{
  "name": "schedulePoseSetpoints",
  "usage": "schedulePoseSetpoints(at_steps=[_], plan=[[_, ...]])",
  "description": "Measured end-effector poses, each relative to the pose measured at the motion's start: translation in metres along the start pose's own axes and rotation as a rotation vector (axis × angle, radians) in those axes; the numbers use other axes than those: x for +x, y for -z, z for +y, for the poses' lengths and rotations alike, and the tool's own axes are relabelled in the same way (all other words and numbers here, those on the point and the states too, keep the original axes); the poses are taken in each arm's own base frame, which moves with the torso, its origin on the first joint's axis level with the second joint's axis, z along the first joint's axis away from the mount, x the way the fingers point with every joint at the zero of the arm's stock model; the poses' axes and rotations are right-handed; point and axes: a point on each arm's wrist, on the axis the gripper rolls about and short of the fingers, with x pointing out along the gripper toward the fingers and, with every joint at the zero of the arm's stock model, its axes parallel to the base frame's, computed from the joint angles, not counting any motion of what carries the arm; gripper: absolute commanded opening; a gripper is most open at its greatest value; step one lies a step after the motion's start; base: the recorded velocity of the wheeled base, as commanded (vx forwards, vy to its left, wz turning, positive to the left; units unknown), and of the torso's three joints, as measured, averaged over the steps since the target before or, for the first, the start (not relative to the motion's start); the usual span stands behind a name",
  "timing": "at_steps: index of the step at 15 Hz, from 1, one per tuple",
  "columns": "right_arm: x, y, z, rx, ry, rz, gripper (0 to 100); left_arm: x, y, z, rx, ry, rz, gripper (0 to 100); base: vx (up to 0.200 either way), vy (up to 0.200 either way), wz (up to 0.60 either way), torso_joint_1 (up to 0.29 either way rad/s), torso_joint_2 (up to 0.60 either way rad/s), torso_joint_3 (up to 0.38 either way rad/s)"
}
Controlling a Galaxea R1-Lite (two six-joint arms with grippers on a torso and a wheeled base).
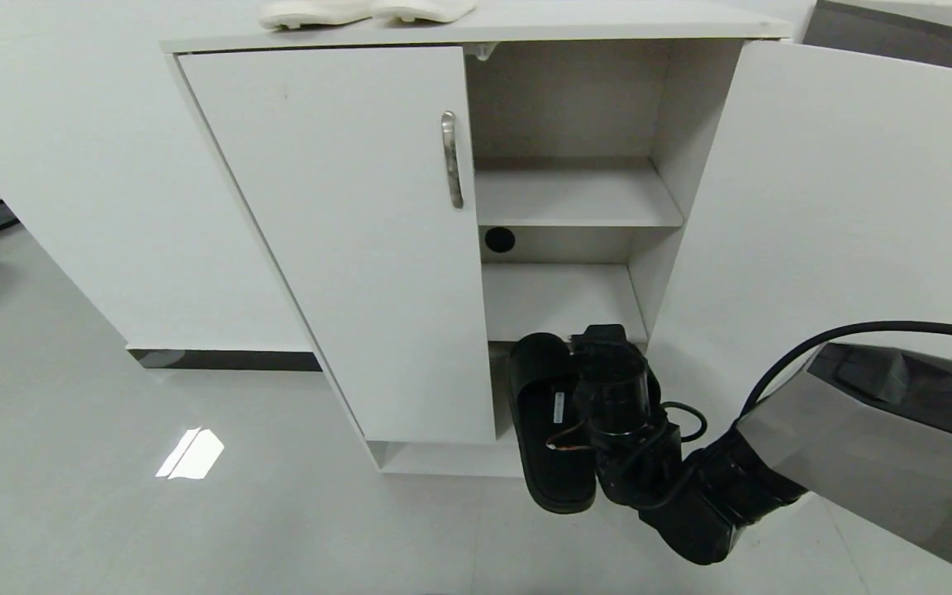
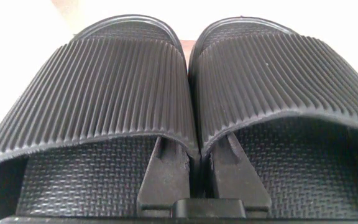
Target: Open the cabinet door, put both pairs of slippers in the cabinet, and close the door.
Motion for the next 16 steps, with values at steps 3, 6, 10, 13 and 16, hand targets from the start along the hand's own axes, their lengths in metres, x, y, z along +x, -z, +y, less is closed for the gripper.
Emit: schedulePoseSetpoints(at_steps=[3,6,10,13,16], plan=[[0.007,0.001,0.000,-0.004,0.010,-0.008,0,0.000,0.000,0.000,0.006,-0.001,0.000,0,0.000,0.000,0.00,0.008,0.00,-0.060],[0.018,-0.003,0.003,-0.001,0.011,-0.035,0,0.000,0.000,0.000,0.005,-0.001,0.001,0,0.000,0.000,0.00,0.000,0.00,0.000],[0.037,-0.007,0.006,-0.014,0.012,-0.059,0,0.000,0.000,0.000,0.004,-0.001,0.002,0,0.150,0.000,0.00,0.003,0.00,-0.001],[0.042,-0.007,0.007,-0.024,0.018,-0.049,0,0.000,0.000,0.000,0.004,-0.001,0.001,0,0.200,0.000,0.00,0.002,0.00,0.004],[0.044,-0.008,0.009,-0.023,0.026,-0.051,0,0.000,0.000,0.000,0.005,-0.002,0.002,0,0.200,0.000,0.00,-0.001,0.00,-0.002]])
